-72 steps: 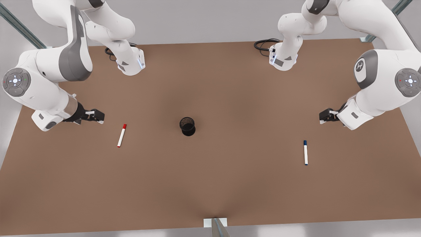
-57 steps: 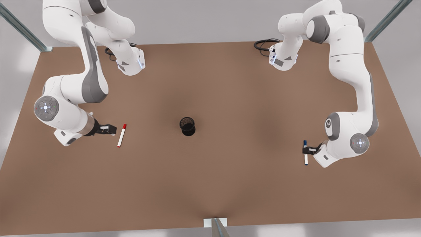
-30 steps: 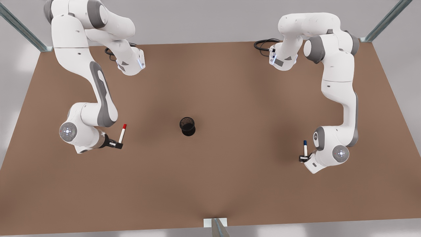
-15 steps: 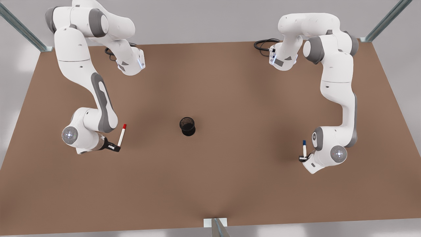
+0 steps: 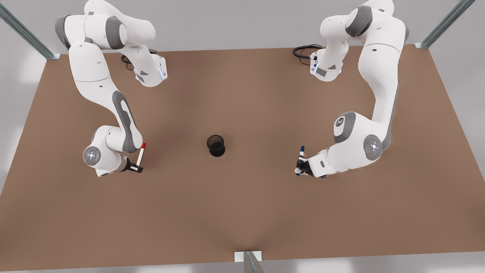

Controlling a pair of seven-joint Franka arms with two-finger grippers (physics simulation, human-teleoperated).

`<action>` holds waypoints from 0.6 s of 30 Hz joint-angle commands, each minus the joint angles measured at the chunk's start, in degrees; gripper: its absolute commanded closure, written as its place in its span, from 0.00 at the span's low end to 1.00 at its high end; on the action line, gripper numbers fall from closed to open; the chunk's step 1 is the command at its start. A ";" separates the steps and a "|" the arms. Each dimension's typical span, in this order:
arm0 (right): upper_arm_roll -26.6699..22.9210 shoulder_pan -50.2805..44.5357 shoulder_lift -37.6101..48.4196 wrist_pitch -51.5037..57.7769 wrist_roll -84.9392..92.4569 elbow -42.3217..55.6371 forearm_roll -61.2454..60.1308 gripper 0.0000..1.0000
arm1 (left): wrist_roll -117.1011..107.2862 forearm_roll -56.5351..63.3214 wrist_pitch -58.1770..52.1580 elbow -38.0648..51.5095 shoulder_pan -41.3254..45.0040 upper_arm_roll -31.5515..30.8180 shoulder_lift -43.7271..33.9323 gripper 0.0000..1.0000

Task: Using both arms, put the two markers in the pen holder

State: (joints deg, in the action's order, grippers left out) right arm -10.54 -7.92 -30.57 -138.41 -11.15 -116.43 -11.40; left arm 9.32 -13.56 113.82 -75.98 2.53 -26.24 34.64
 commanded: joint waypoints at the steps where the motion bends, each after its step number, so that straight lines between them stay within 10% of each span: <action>1: 0.00 -0.17 -0.02 -3.18 11.76 -0.11 -0.03 0.19 | 13.96 -12.70 6.14 0.74 3.44 -4.08 1.83 0.79; 7: 0.00 -0.69 0.25 -3.54 13.34 -0.64 1.64 0.21 | 25.04 -17.20 43.50 2.07 19.35 -5.67 8.87 0.79; 18: 0.52 -0.69 0.16 -4.33 12.90 -2.05 1.55 0.40 | 29.17 -17.81 55.28 -3.21 24.36 -5.23 12.65 0.79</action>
State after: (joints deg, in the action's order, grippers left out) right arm -10.10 -8.62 -30.46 -142.35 -3.15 -118.49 -9.74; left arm 24.50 -30.89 162.63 -78.64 26.85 -31.46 47.37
